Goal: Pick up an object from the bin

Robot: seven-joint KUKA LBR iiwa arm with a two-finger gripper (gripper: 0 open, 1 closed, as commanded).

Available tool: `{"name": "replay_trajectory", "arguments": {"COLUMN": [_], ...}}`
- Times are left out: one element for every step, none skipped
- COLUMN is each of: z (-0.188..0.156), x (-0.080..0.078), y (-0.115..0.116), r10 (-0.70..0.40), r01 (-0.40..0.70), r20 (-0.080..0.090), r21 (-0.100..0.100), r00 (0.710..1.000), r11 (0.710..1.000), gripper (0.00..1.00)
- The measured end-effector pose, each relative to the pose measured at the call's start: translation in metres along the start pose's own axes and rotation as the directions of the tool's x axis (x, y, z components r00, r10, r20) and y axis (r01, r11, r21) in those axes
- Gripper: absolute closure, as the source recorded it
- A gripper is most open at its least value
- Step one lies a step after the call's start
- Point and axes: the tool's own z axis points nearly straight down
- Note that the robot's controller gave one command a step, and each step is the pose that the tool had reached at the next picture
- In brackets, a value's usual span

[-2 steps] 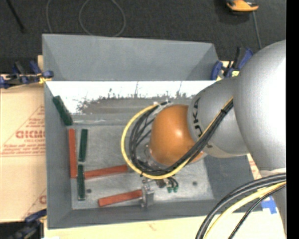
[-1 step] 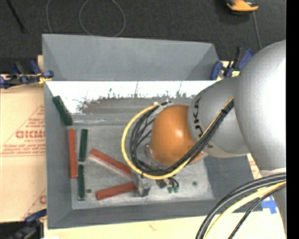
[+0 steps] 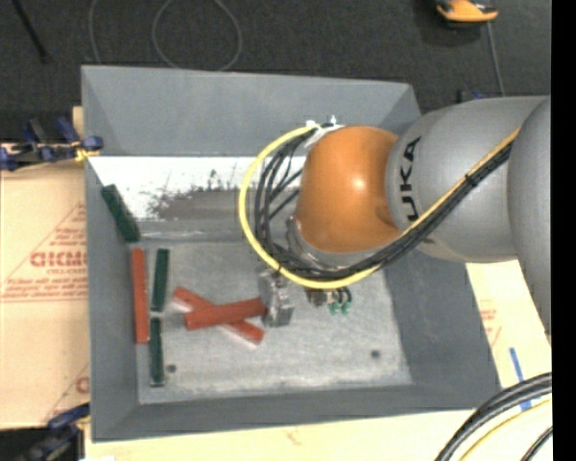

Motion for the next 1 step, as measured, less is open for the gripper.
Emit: {"name": "replay_trajectory", "arguments": {"z": [-0.0849], "x": [0.0232], "y": [0.0173], "r10": [-0.007], "r01": [0.007], "r20": [-0.004], "r21": [0.0], "r00": [1.0], "r11": [1.0], "gripper": [1.0]}}
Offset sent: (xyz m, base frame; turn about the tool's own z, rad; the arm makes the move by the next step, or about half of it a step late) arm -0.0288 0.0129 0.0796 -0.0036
